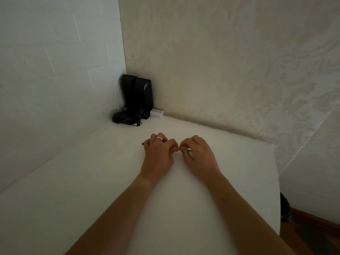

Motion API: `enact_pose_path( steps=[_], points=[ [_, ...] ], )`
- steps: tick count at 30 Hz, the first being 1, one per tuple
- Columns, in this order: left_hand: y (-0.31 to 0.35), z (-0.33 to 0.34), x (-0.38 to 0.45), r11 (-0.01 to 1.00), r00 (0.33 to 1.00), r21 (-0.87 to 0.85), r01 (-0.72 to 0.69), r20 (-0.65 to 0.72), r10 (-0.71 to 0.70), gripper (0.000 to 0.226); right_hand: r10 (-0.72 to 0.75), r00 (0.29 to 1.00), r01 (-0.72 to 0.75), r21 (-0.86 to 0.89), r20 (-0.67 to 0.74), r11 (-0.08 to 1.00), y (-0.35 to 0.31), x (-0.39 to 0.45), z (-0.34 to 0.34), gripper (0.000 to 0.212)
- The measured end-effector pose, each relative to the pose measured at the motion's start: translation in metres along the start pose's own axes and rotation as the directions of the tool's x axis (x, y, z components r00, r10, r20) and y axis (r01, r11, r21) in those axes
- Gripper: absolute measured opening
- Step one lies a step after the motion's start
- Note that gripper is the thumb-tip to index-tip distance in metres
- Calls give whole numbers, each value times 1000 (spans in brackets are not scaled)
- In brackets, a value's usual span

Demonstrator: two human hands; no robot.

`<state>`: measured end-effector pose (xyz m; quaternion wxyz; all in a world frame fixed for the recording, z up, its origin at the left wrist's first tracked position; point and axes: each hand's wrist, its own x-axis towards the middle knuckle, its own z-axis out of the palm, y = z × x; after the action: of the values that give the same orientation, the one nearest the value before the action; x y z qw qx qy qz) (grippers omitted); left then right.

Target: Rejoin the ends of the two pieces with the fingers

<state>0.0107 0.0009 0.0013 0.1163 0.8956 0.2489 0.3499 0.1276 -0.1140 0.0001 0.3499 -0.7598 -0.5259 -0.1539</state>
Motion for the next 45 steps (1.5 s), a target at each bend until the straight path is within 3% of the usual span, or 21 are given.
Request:
enact_pose_path(
  steps=[3, 19, 25, 30, 37, 42, 45],
  points=[
    [0, 0, 0, 1000, 1000, 3, 2, -10, -2, 11, 28, 1000, -28, -21, -5, 999, 0, 0, 1, 23],
    [0, 0, 1, 1000, 1000, 10, 2, 10, -2, 10, 13, 998, -11, -28, 62, 1000, -5, -2, -5, 9],
    [1, -1, 1, 1000, 1000, 9, 9, 5, -9, 10, 54, 997, -52, -31, 58, 998, -7, -2, -6, 19],
    [1, -1, 0, 1000, 1000, 4, 2, 9, -2, 8, 9, 997, -7, -18, 81, 1000, -5, -2, -6, 9],
    [1, -1, 1, 1000, 1000, 9, 3, 1, -3, 10, 36, 998, -34, -32, 49, 999, -6, -2, -5, 19],
    [0, -1, 1, 1000, 1000, 12, -3, 8, 2, 8, -10, 999, 11, -22, 50, 1000, -6, -2, -6, 7],
    [0, 0, 0, 1000, 1000, 18, -6, 9, 5, 8, 16, 998, -13, -58, 54, 998, -4, -2, -3, 13]
  ],
)
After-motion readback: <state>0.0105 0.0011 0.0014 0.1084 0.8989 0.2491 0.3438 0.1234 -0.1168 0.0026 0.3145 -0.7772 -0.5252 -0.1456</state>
